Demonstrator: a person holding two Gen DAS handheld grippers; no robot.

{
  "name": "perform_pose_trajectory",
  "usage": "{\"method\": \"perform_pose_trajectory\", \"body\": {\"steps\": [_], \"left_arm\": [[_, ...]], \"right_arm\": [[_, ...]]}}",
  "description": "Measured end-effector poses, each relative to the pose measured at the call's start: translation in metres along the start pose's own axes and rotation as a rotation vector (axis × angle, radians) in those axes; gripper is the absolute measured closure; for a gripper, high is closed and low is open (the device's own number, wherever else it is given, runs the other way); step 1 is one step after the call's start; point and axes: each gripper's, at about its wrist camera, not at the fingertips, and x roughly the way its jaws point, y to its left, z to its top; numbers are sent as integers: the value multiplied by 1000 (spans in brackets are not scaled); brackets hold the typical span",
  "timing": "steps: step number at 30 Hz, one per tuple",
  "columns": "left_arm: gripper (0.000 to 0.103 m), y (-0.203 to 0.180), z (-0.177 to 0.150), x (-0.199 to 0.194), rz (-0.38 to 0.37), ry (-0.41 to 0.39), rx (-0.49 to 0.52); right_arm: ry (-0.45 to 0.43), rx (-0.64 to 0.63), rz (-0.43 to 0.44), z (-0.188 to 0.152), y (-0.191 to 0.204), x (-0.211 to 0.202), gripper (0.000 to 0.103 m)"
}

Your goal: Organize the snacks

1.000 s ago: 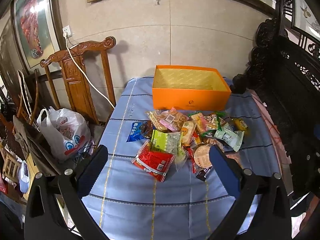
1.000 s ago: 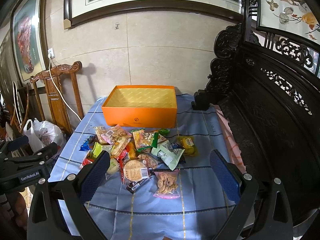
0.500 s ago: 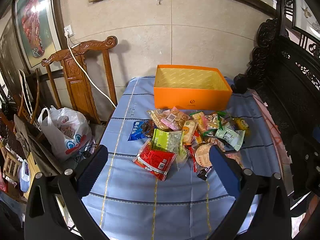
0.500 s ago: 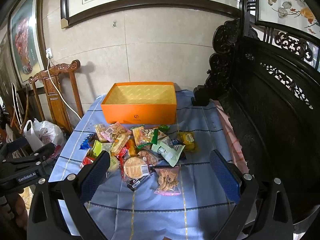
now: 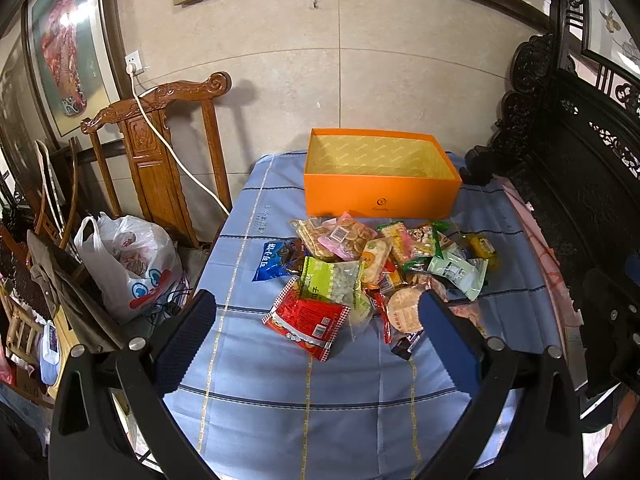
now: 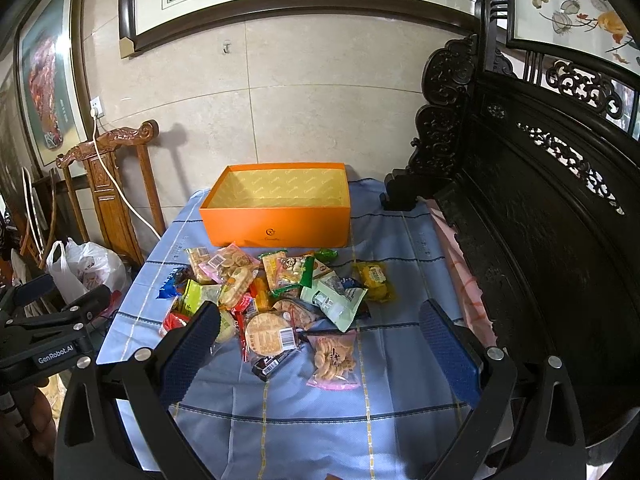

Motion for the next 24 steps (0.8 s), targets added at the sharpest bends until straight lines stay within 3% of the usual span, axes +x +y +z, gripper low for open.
{"method": "perform_pose_trajectory", "body": {"steps": [17,21,24], "left_arm": [[4,-2,-2,2,0,11,-1],[4,-3,-4,9,-5,26,-6],[4,5,-8,19,-21,42,-43]], "right_arm": [[15,2,8,-3,0,7,3],[79,46,84,-19,-4,16,3],[233,61,229,-35,-7,43,4]]}}
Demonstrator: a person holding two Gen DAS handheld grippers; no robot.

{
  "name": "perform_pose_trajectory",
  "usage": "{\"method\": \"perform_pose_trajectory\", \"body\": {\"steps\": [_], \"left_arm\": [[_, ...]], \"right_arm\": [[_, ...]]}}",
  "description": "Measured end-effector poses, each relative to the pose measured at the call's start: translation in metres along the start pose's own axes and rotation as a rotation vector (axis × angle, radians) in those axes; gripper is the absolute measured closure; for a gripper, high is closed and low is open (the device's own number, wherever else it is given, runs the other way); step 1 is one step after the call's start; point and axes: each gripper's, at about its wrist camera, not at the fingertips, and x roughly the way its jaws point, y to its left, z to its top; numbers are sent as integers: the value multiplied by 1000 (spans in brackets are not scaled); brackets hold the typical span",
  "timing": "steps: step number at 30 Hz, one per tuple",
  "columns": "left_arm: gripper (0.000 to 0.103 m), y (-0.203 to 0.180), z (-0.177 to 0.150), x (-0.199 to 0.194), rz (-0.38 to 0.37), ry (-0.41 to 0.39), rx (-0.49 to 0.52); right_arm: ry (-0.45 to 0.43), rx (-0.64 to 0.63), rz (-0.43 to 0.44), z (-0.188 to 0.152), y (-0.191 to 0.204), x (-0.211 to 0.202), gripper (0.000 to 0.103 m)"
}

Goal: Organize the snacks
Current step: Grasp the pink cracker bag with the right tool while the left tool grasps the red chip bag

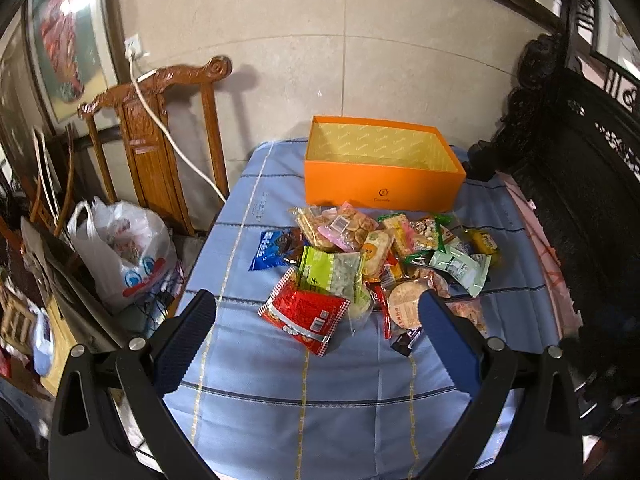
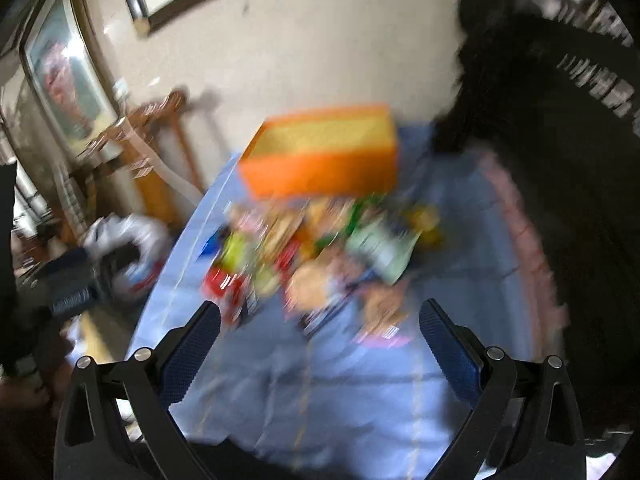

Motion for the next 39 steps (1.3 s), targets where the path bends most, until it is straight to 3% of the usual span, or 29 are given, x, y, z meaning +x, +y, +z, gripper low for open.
{"method": "perform_pose_trajectory", "body": {"steps": [4,6,10,14,29,30,32,33,35,36,37,39], "left_arm": [[4,18,-7,41,14,87,-53],[4,28,-19,74,32,122,-64],[4,32,-53,132,53,150,9],[4,22,-79,176,87,170,96],[4,-14,-76,264,128,94,196],[4,-14,-77,268,137,82,214],[4,-15,-82,268,139,65,234],[7,-14,-83,268,139,58,248],[27,-11,-85,265,154,30,253],[43,-7,-85,264,168,21,249],[50,-1,-84,262,156,15,229],[51,11,-82,258,89,9,179]], "right_arm": [[60,120,-54,-1,-33,27,3],[90,116,-93,-7,-46,53,4],[186,19,-182,-26,-56,120,4],[246,-18,-184,-32,-56,169,4],[257,-95,-287,-24,-53,243,4],[275,-103,-294,-28,-53,248,7],[264,-104,-267,-32,-53,247,27],[259,-100,-243,-33,-54,245,33],[257,-110,-229,-32,-52,243,42],[256,-121,-228,-31,-50,242,45],[254,-132,-231,-31,-48,241,48],[246,-134,-223,-33,-42,237,51]]}}
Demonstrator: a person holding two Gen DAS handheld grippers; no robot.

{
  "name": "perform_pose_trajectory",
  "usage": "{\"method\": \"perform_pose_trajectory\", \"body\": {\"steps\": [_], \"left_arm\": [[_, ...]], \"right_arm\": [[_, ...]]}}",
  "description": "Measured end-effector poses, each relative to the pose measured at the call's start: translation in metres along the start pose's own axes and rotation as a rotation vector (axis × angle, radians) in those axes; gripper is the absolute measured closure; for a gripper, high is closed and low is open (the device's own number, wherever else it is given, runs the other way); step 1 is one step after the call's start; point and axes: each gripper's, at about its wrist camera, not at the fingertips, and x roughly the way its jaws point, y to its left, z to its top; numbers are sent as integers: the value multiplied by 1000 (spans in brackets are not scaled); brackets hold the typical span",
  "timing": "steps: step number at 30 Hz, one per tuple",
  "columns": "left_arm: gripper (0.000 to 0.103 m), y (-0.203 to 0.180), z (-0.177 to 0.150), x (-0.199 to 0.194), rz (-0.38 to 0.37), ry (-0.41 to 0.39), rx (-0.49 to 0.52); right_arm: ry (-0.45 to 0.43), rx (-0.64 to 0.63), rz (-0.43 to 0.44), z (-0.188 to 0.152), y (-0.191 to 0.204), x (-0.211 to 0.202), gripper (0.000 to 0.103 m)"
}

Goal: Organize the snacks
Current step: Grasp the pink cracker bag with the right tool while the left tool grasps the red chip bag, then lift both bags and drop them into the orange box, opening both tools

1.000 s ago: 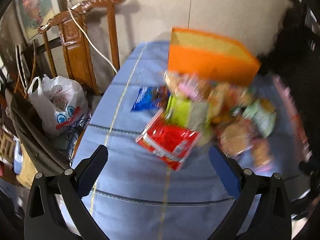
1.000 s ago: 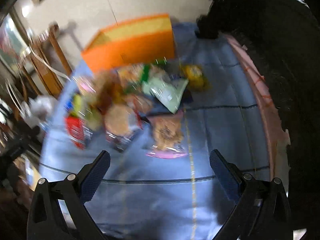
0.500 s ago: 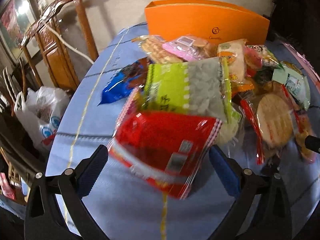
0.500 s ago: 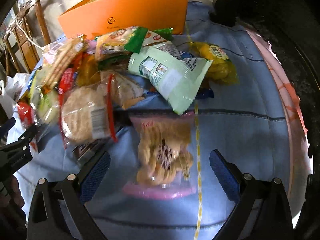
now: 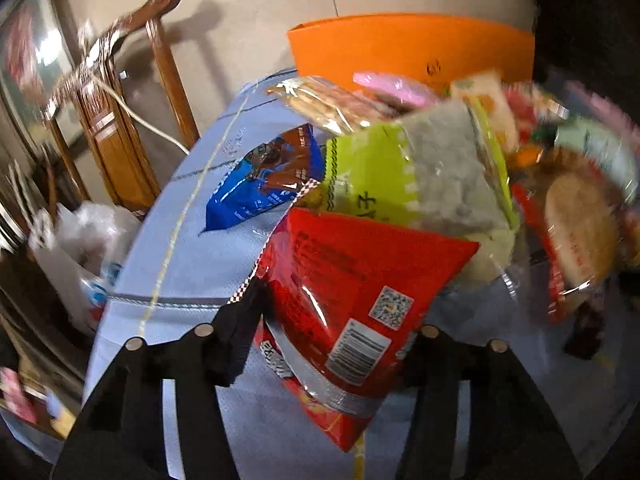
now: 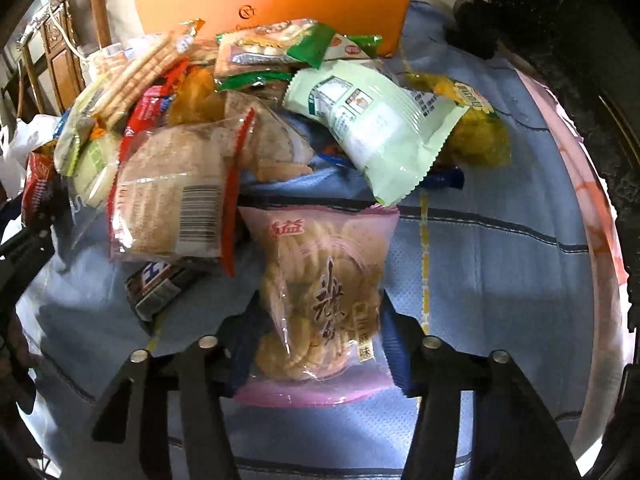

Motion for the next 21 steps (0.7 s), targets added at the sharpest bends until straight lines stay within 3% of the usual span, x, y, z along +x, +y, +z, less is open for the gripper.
{"method": "perform_pose_trajectory", "body": {"steps": [5,10,13,21], "left_arm": [[56,6,-3,-6,-17,-17,-4],[71,22,3,-13,-54,-33,-72],[72,32,9,-21,-120,-52,-113],[73,37,20,-60,-192,-138,-136]], "right_arm": [[-22,14,21,-8,0,-6,54],[-36,26,26,-10,1,-7,54],[-50,37,40,-10,-4,-10,55],[-122,51,62,-5,-9,-43,55]]}}
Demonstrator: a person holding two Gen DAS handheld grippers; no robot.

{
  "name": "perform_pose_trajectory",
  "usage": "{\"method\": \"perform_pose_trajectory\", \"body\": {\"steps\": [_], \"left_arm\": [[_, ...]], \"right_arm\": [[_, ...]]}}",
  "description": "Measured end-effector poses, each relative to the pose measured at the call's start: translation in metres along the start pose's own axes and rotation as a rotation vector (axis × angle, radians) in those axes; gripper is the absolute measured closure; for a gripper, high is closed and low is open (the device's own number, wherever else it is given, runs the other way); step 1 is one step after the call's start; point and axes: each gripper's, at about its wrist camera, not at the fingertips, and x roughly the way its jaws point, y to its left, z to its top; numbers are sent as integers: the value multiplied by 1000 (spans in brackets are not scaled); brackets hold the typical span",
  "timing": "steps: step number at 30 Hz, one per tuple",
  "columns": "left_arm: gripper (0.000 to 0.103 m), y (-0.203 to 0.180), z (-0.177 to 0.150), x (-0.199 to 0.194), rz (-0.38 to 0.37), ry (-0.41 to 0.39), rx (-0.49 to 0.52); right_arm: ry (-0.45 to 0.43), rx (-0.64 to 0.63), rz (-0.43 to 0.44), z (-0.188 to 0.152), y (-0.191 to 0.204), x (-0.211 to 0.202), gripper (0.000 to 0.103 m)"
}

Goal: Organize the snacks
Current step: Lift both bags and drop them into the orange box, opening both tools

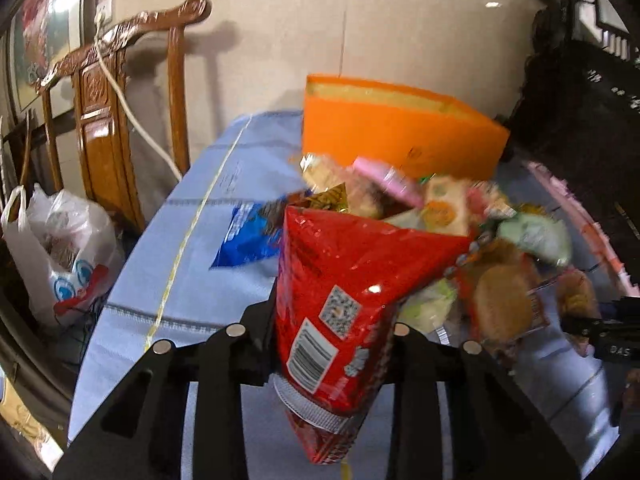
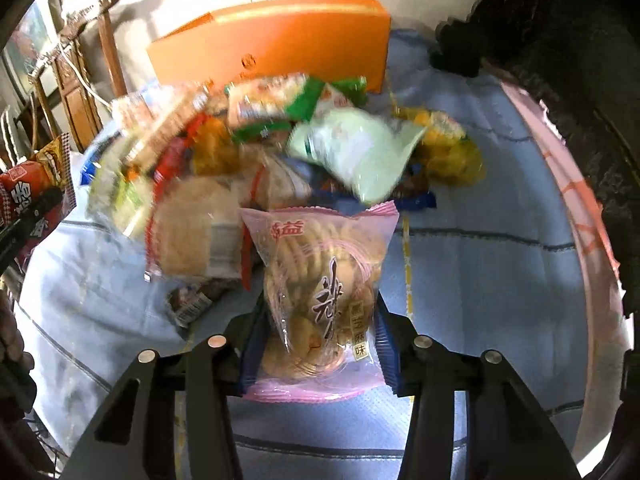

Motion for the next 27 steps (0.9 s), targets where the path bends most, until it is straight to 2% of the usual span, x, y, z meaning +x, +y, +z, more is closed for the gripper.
{"method": "perform_pose_trajectory", "body": {"steps": [10,19,22,27], "left_arm": [[73,-12,42,-62,-99,-119,25],[72,-18,79,-84,-195,-162,81],[72,-21,94,-85,-225,-172,92],[72,-33,140,-72,-244,-191,105]], "right_arm": [[-136,23,42,14,-3,-77,55],[-245,68,8,34,9,-127,55],[-278,78,13,51,14,-140,55],[-332,51,23,105,19,-154,55]]}}
